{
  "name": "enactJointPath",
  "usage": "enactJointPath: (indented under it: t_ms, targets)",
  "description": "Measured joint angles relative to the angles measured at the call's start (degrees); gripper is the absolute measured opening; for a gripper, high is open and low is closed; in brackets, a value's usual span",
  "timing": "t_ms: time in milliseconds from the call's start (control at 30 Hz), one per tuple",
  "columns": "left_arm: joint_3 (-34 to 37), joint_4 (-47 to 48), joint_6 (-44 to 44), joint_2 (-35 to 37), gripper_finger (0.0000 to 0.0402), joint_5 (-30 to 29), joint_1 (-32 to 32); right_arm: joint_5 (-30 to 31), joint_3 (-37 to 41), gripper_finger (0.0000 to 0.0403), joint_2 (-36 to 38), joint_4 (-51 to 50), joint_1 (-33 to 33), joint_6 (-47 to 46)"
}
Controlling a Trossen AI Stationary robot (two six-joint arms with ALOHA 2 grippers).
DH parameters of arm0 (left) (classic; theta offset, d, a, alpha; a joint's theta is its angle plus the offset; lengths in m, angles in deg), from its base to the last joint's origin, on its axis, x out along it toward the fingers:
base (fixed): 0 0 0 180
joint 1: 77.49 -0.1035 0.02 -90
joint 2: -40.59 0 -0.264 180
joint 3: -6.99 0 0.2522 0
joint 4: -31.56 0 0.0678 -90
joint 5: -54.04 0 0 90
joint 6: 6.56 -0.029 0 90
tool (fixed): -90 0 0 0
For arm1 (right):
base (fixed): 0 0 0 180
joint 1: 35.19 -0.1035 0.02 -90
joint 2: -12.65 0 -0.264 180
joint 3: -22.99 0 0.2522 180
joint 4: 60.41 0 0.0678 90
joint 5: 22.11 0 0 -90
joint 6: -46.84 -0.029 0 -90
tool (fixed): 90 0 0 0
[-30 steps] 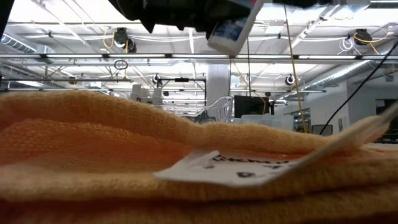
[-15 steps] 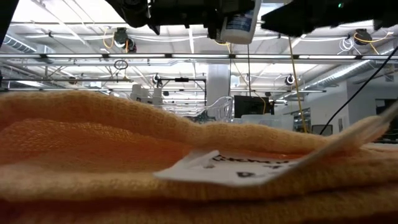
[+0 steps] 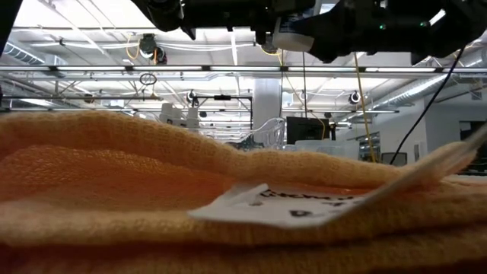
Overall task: Pick & Place Kitchen Items
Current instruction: Put the white plastic restorer bottle into the gray bin
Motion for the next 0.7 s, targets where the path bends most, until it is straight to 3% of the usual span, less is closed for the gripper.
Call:
enactJointPath:
  t_ms: [133,400,633,700]
  targets:
    - [0.00,0.37,-0.01,0.00,0.0115,-0.78,0.08,-1.73,-0.04,0.0229,-3.18,4.96,0.00,0.11]
    - [0.00,0.88,-0.02,0.00,0.0115,-0.87,0.14,-2.36,-0.04,0.0107,-3.90,5.85,0.04,0.11]
    - [-0.22,6.11,2.53,0.24,0.0116,-1.27,0.10,-2.10,-0.04,0.0106,-3.92,2.87,0.24,-1.63]
    - [-0.22,8.29,4.03,0.76,0.0147,-1.80,0.08,-2.80,-0.06,0.0106,-3.95,1.25,0.69,-2.68]
